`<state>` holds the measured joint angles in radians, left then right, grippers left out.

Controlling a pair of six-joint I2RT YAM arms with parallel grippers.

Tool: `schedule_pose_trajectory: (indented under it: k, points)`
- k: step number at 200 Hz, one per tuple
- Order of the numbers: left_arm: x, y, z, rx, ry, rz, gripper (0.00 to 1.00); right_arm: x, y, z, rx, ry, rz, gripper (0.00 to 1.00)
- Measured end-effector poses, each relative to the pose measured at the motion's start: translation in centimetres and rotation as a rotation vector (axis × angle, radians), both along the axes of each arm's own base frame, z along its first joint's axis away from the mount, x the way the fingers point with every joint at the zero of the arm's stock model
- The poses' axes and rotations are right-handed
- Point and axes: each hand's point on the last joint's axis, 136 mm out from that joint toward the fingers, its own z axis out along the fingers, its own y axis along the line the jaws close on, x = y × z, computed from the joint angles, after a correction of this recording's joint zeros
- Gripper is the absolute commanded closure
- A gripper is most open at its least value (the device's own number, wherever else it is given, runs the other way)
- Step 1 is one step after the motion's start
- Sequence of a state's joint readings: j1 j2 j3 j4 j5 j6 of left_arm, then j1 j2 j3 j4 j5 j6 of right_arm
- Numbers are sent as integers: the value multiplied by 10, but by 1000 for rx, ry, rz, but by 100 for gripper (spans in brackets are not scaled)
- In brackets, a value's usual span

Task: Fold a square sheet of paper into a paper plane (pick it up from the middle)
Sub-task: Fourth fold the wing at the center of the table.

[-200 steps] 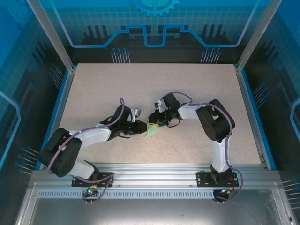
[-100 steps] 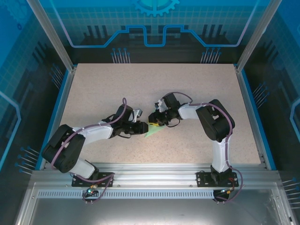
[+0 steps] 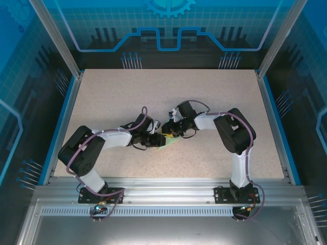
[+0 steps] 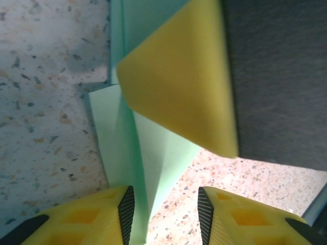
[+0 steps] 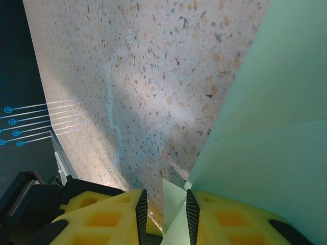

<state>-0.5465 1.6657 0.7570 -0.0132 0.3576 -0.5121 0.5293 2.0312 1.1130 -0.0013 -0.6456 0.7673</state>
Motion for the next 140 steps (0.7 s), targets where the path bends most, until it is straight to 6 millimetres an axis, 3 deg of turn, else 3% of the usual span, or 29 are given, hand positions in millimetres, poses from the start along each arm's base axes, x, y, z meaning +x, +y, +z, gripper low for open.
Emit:
schedule_pose_trajectory:
  k: [67, 112, 140]
  points:
    - [0, 5, -8, 38, -1, -4, 80, 0, 0, 1, -1, 2, 1, 69]
    - [0, 3, -11, 40, 4, -6, 99, 1, 0, 3, -7, 0, -2, 67]
    - [1, 2, -10, 30, 4, -2, 100, 0, -3, 10, -19, -9, -4, 66]
